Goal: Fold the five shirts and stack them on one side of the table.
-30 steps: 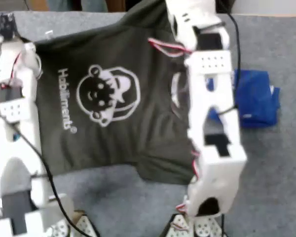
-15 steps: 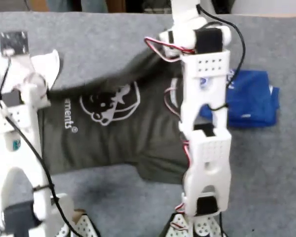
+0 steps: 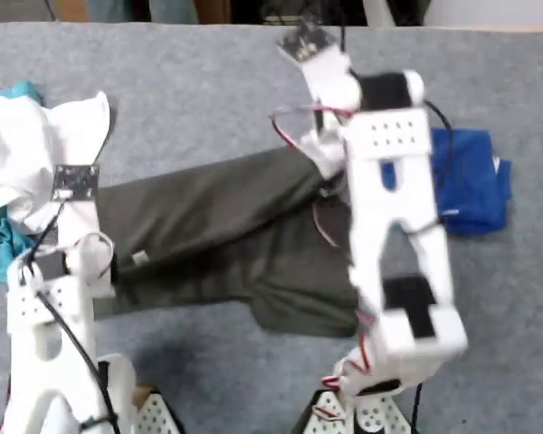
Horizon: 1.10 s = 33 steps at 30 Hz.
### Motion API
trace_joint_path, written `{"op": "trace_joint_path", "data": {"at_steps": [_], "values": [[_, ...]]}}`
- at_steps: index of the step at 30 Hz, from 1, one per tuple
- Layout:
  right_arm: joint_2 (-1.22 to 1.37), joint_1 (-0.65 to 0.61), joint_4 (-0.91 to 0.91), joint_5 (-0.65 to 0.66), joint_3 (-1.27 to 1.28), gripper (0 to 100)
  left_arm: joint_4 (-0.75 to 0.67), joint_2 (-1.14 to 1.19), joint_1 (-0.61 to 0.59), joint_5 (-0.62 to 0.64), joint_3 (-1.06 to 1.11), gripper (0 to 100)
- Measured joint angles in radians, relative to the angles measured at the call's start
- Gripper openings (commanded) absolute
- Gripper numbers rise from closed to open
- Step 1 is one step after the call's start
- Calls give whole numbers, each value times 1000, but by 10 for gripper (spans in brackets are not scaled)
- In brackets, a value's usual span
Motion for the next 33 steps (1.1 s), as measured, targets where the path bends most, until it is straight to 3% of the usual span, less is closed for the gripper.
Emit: {"op": "trace_joint_path", "data": {"at_steps": [9,15,18,22,29,33], "values": [[-476,54,-166,100,704,13,21,-161,-143,-101,87,29],[-640,137,-265,112,1008,13,21,-167,-158,-147,127,33],[-657,184,-302,150,1103,13,21,-167,-160,-150,129,50],[-657,198,-324,216,1181,17,21,-167,-166,-150,129,164],[-663,207,-282,331,1195,244,89,-173,-244,-150,94,181],[-663,210,-199,385,1119,257,143,-173,-327,-152,-9,169]]}}
